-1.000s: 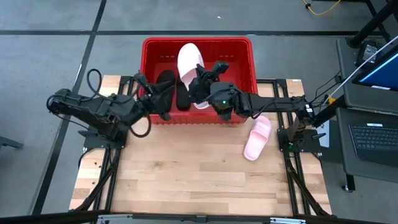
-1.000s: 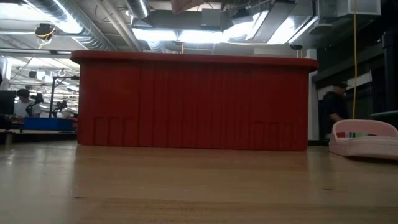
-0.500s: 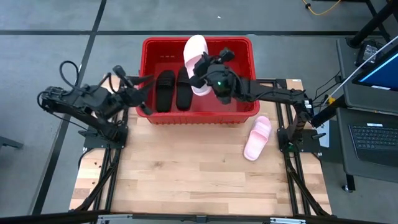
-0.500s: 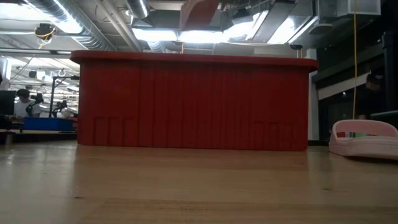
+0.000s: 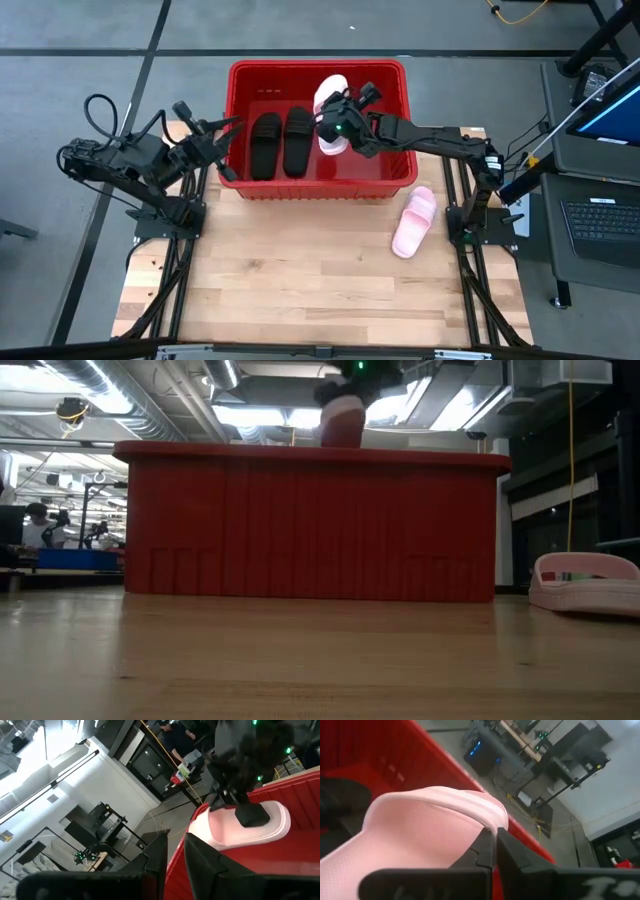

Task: Pick and place slides into bin
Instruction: Put the left pink slide into the red container

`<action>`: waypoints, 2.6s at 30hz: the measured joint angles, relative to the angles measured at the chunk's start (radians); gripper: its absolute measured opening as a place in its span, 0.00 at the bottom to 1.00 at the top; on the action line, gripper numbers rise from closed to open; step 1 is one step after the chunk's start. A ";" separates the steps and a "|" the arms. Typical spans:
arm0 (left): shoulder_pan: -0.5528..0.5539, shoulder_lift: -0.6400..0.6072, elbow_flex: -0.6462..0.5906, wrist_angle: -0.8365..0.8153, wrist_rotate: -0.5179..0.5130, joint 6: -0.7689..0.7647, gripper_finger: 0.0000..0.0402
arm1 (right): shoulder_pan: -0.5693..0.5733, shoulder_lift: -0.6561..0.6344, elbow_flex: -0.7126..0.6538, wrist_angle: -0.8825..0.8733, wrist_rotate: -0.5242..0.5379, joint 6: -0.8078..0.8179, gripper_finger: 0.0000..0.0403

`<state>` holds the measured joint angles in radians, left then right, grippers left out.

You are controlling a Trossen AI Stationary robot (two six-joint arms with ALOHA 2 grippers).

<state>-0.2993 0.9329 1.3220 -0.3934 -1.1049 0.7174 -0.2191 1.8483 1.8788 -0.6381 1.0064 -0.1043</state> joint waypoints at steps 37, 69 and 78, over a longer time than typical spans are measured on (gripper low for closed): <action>0.000 0.001 0.000 0.000 -0.001 -0.078 0.15 | -0.216 0.002 -0.605 0.686 -0.294 0.142 0.03; 0.000 0.014 -0.001 0.001 0.000 -0.113 0.15 | -0.308 0.032 -0.748 0.951 -0.454 0.214 0.03; 0.000 0.019 -0.001 0.001 0.000 -0.113 0.15 | -0.322 0.103 -0.749 1.011 -0.473 0.230 0.03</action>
<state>-0.2993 0.9520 1.3212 -0.3927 -1.1053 0.6044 -0.5410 1.9510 1.1301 0.3727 0.5339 0.1262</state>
